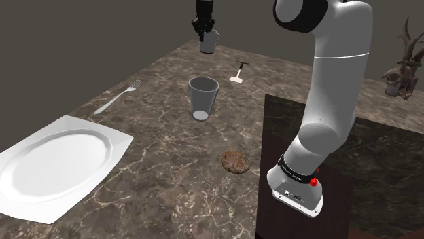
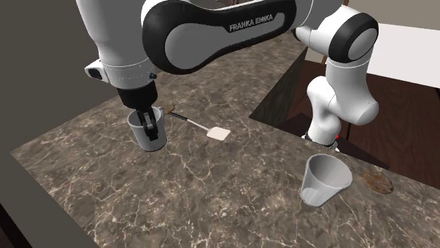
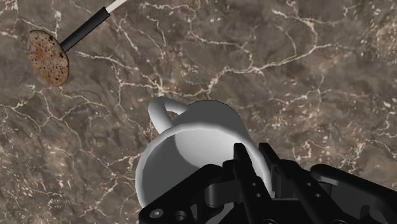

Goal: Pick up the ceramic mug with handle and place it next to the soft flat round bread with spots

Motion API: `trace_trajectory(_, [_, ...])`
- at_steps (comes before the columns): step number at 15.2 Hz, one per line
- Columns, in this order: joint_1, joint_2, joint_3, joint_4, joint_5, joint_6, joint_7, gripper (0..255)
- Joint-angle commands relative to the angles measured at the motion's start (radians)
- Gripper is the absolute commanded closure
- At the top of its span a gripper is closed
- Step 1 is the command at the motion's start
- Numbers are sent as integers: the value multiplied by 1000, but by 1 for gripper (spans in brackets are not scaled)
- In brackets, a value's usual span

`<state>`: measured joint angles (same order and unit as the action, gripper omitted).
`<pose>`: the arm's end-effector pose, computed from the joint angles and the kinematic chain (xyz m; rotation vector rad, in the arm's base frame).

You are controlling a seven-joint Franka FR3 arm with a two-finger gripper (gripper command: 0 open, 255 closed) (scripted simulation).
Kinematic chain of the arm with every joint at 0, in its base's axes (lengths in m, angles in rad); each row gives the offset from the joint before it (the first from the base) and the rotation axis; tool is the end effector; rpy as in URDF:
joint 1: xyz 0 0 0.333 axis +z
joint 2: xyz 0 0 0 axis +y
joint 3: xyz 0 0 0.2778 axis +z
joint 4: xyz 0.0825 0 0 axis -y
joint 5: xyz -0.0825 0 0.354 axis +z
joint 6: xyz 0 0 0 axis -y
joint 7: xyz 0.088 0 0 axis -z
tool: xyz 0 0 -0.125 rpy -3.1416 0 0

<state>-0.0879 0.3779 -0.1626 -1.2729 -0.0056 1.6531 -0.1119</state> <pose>0.6105 -0.1397 0.4925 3.0699 -0.1947 -0.0072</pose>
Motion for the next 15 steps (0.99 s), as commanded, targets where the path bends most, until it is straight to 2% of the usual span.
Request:
trace_trajectory(1, [-2, 7, 0, 39, 1, -32, -2, 255])
trace_trajectory(9, [-12, 55, -1, 223, 9, -168, -10, 255])
trace_trajectory(15, [-28, 131, -1, 430, 20, -299, -17, 255])
